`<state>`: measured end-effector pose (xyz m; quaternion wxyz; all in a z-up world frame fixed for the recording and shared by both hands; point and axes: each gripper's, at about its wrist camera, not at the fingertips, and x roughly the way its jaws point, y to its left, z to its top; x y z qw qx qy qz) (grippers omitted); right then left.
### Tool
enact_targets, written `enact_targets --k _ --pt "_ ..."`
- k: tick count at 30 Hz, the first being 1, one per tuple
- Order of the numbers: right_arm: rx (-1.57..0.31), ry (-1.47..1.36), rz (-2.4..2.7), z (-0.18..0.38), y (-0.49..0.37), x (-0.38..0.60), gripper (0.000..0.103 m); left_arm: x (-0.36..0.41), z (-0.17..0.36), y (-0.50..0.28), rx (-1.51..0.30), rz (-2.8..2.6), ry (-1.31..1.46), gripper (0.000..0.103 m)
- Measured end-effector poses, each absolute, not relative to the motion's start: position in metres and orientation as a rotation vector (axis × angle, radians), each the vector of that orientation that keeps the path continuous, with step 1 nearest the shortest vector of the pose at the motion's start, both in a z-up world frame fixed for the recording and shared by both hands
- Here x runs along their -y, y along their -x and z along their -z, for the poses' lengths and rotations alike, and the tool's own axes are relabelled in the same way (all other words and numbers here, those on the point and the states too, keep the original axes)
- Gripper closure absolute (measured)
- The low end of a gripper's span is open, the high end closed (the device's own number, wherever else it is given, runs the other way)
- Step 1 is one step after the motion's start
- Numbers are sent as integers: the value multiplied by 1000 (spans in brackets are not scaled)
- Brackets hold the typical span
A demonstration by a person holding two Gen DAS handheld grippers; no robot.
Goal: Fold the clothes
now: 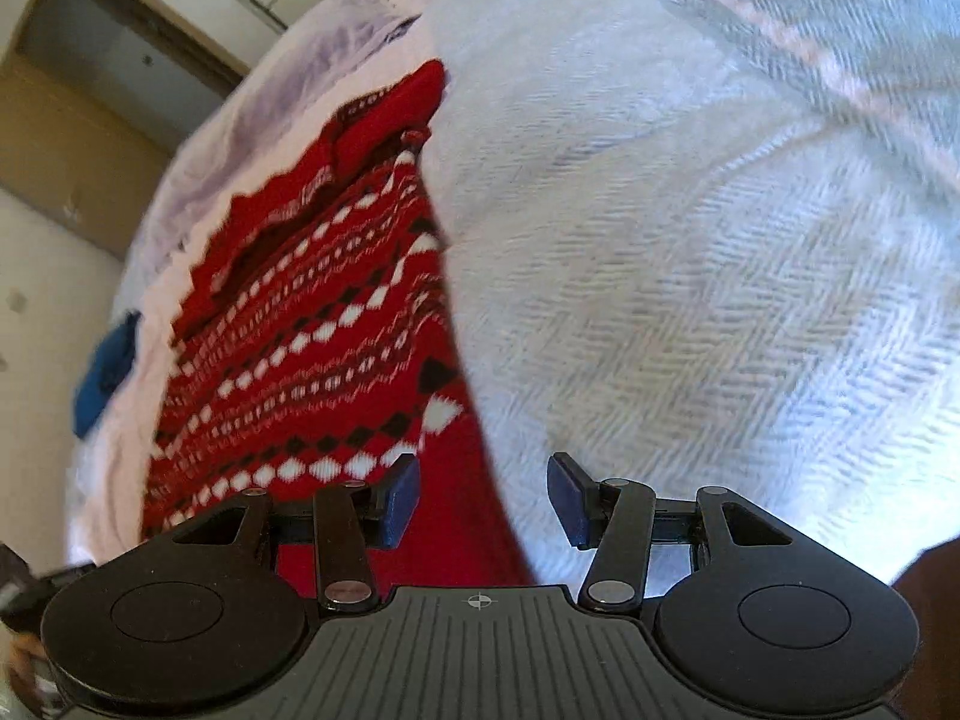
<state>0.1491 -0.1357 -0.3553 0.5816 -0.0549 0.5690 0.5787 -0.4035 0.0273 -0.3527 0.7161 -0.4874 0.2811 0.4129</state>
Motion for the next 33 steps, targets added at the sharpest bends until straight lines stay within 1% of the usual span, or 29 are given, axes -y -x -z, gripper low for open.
enact_targets --k 7,12,16,20,24,28,33 --pt "-1445 -7 -1566 387 -177 120 52 -25 365 412 -511 -702 1024 64" --pt "-1455 -20 -1697 399 -177 114 52 -25 384 421 -442 -620 1015 63" --pt "-1433 -51 -1657 395 -170 131 52 -16 391 434 -398 -533 1001 63" --pt "-1442 19 -1610 388 -155 133 52 -9 403 445 -346 -489 1087 63" --pt "-1484 10 -1600 393 -156 122 52 -16 415 444 -256 -499 1174 70" --pt "-1548 -3 -1627 405 -166 107 52 -23 415 434 -236 -524 1188 76" --pt "-1549 1 -1712 411 -168 101 53 -34 416 431 -267 -529 1208 91"
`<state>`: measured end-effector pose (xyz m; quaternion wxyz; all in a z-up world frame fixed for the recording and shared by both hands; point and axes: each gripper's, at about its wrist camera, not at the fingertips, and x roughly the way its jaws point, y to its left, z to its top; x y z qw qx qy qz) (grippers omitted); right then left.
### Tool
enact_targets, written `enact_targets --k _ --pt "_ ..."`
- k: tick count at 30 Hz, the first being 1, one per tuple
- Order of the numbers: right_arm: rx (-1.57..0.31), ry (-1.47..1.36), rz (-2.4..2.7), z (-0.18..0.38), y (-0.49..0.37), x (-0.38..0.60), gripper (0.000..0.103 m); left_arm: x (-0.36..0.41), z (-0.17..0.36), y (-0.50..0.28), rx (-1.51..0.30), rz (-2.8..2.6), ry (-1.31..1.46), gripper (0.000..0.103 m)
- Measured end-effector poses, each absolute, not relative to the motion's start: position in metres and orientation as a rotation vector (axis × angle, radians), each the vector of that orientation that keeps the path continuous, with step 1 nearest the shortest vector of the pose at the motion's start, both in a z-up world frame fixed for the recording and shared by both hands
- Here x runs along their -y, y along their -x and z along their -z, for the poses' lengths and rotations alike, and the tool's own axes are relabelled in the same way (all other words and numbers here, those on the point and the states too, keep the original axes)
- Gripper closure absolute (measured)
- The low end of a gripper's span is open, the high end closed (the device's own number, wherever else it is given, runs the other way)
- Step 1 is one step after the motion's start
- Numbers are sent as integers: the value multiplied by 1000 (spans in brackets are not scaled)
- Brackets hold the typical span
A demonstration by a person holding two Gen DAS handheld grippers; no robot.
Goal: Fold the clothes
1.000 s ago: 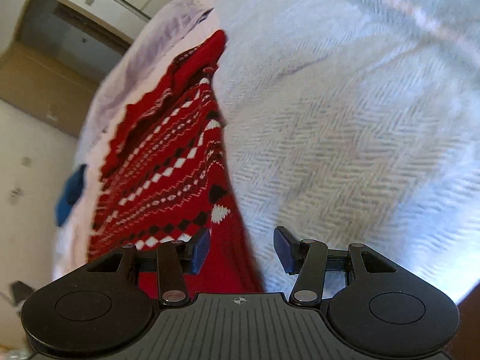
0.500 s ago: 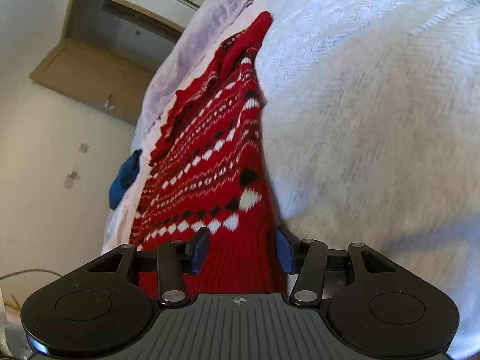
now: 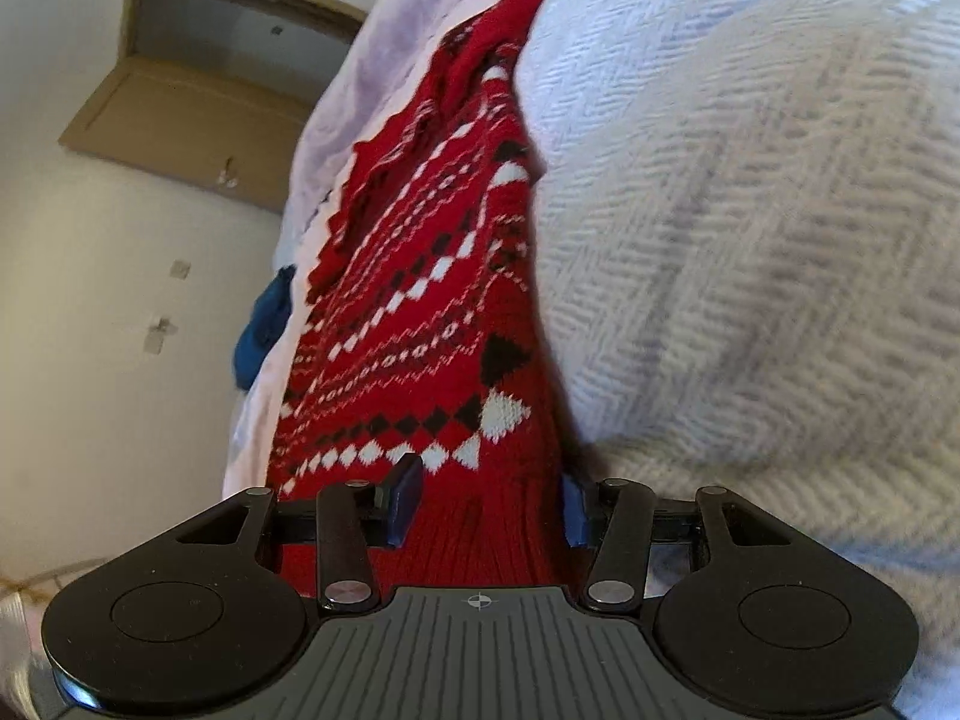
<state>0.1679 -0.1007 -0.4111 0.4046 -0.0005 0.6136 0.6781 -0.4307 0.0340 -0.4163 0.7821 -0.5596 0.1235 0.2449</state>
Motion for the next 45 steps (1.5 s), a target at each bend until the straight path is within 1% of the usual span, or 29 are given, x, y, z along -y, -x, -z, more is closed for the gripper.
enact_targets --k 1,2,3,5,7,11,17,28,34,38,41,45 --pt "-1541 15 -1729 411 -166 101 54 -35 416 431 -271 -527 1214 93" --pt "-1536 31 -1737 411 -165 102 69 -36 416 431 -274 -524 1219 96" --pt "-1534 49 -1727 411 -164 103 93 -36 415 431 -275 -524 1214 97" --pt "-1530 85 -1705 410 -162 103 98 -34 408 431 -277 -528 1185 98" --pt "-1522 113 -1687 408 -160 105 98 -32 398 434 -262 -534 1155 98" --pt "-1477 34 -1697 383 -164 117 99 -29 375 447 -205 -542 1096 99" --pt "-1429 -71 -1698 348 -165 151 100 -16 354 464 -169 -550 1046 100" --pt "-1369 -152 -1764 316 -102 217 100 33 334 529 -118 -563 1010 100" --pt "-1354 -201 -1752 315 -58 288 100 83 331 585 -89 -557 1026 100" --pt "-1376 -257 -1738 320 -28 330 100 116 334 615 -65 -562 1063 100" --pt "-1407 -280 -1716 327 -10 356 100 139 334 629 -74 -562 1069 100" --pt "-1440 -307 -1695 330 -3 374 100 145 334 634 -78 -555 1083 100"
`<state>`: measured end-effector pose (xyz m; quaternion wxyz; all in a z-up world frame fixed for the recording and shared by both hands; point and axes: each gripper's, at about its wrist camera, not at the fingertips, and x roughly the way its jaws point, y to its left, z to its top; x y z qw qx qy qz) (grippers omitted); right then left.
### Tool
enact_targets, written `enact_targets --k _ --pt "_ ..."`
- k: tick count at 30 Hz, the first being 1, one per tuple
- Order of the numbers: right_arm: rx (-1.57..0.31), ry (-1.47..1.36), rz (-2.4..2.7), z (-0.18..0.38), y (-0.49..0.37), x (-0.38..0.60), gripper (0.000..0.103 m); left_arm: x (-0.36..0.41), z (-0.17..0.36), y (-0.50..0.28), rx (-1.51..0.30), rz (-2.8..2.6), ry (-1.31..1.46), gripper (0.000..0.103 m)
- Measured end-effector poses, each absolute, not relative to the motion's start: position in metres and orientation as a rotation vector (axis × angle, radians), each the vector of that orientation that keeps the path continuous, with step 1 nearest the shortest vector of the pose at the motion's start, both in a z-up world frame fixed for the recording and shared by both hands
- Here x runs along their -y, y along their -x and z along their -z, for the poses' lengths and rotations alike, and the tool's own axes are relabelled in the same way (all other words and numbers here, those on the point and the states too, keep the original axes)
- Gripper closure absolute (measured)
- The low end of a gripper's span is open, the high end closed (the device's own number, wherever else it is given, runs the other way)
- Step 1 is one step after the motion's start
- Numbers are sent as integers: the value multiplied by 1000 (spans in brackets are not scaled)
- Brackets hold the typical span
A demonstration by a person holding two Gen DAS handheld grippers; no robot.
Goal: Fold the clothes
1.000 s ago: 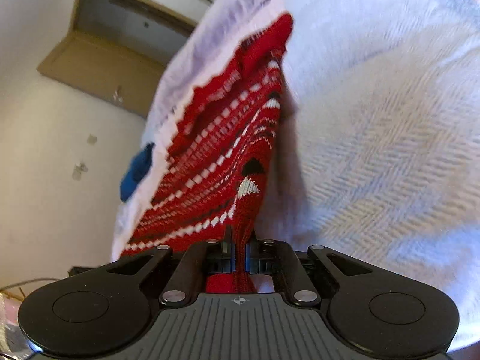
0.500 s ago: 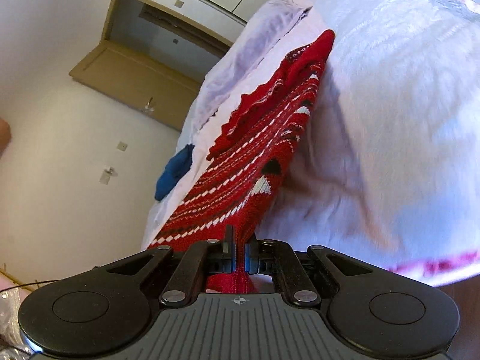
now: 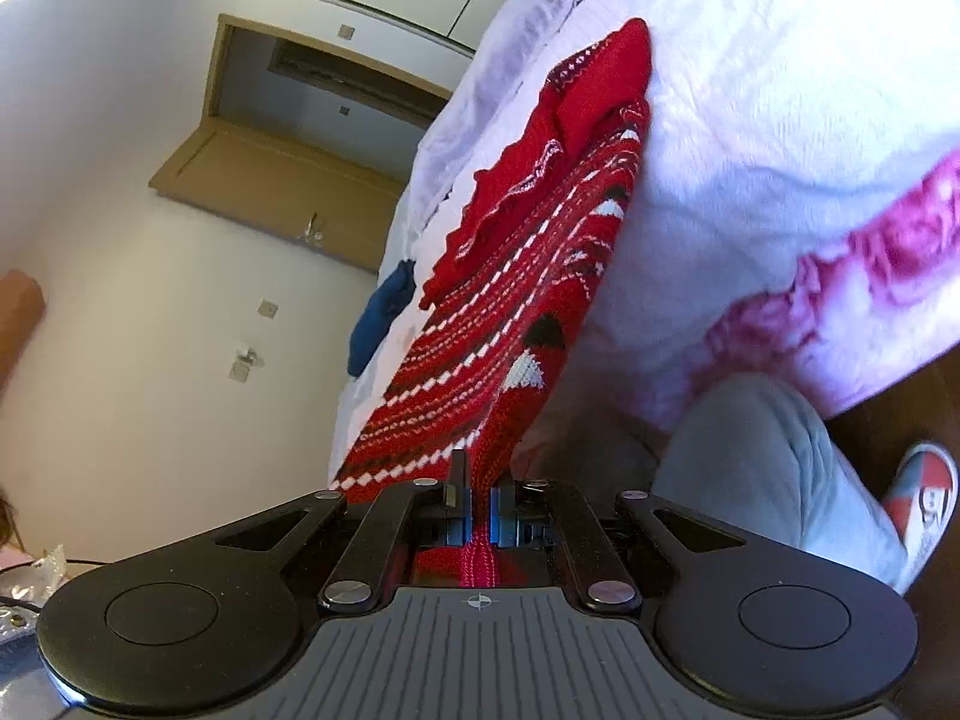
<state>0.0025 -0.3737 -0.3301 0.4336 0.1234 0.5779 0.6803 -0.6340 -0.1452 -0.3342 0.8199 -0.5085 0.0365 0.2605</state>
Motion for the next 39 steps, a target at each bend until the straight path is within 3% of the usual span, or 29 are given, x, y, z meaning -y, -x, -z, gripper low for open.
enact_targets --k 8,16,22,23,24,26,31,34,39 --pt "-1438 -340 -1724 305 -27 330 99 88 317 620 -22 -535 1144 99" --pt "-1370 -370 -1762 258 -74 209 99 -51 279 553 -31 -456 1136 99" --pt "-1460 -499 -1519 292 -123 85 99 -174 305 484 -87 -576 1242 95" --pt "-1499 -513 -1425 307 -130 68 87 -192 315 476 -102 -615 1282 95" --pt "-1538 -514 -1319 323 -136 52 68 -206 324 471 -121 -654 1311 95" --pt "-1536 -479 -1220 340 -141 36 53 -218 331 467 -141 -698 1307 95" --pt "-1317 -254 -1332 342 -131 35 52 -210 325 458 -298 -686 1072 93" --pt "-1153 -58 -1390 337 -118 42 52 -209 325 444 -387 -656 968 82" --pt "-1077 14 -1453 343 -110 27 52 -227 340 417 -394 -613 985 76"
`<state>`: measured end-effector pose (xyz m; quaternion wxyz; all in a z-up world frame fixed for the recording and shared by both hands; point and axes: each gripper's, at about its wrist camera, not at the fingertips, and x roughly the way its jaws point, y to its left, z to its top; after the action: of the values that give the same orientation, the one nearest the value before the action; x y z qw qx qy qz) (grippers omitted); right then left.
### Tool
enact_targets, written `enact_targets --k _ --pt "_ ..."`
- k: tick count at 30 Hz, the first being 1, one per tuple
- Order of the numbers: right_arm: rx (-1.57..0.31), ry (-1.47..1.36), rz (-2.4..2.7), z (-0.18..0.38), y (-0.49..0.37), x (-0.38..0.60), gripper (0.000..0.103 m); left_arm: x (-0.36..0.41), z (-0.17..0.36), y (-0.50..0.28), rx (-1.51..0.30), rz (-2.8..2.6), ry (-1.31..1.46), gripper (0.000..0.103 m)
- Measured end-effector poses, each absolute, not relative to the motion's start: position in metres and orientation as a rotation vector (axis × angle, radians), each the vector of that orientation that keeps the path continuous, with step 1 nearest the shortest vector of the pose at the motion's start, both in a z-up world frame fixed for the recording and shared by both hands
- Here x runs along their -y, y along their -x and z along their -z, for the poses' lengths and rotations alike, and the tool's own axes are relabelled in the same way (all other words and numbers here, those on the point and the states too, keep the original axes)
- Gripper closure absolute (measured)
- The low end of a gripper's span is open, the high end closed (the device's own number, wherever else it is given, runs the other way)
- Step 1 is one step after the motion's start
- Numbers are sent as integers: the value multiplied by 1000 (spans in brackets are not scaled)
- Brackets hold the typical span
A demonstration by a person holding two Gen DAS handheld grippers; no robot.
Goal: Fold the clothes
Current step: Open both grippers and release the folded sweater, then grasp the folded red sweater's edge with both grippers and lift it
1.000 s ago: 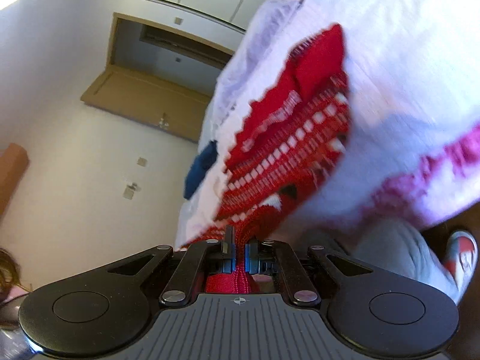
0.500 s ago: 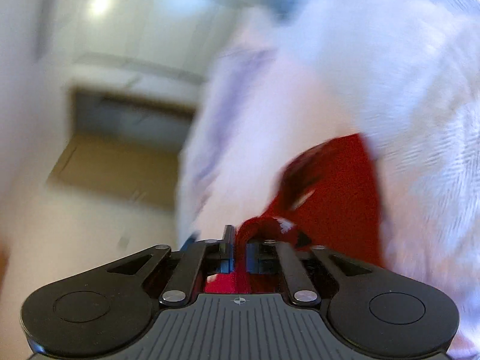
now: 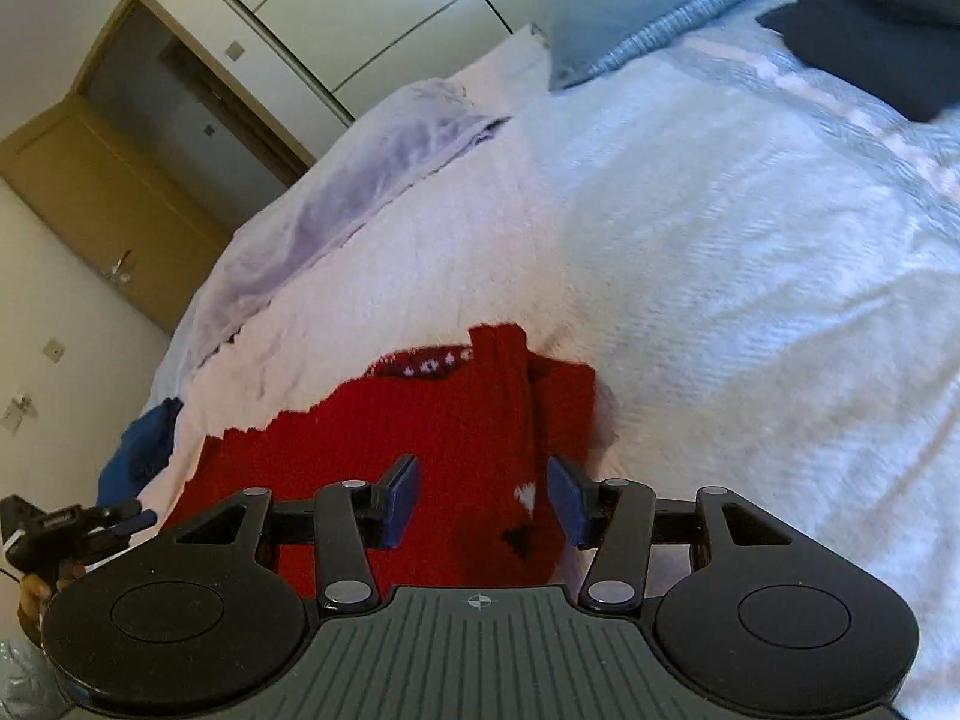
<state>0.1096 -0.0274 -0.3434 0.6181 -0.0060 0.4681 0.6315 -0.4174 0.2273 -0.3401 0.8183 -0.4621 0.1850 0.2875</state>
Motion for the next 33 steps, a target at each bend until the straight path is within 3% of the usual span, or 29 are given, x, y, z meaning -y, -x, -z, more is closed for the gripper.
enact_targets --k 7,8,9,10,19,28,30,33 --pt "-1023 71 -1459 356 -108 -5 52 -241 357 378 -482 -631 911 76" --pt "-1021 75 -1468 357 -107 -9 58 -241 358 376 -488 -610 902 84" --pt "-1020 88 -1478 358 -106 -13 92 -238 357 374 -496 -591 880 101" --pt "-1017 102 -1482 358 -104 -15 96 -236 357 371 -504 -573 854 100" --pt "-716 64 -1520 309 -98 -3 97 -228 324 417 -272 -676 730 101" --pt "-879 191 -1360 360 -102 -45 96 -242 371 387 -465 -763 767 99" --pt "-917 150 -1334 367 -103 -39 92 -240 371 393 -449 -774 793 97" --pt "-940 74 -1316 358 -102 -18 72 -231 362 413 -390 -780 862 86"
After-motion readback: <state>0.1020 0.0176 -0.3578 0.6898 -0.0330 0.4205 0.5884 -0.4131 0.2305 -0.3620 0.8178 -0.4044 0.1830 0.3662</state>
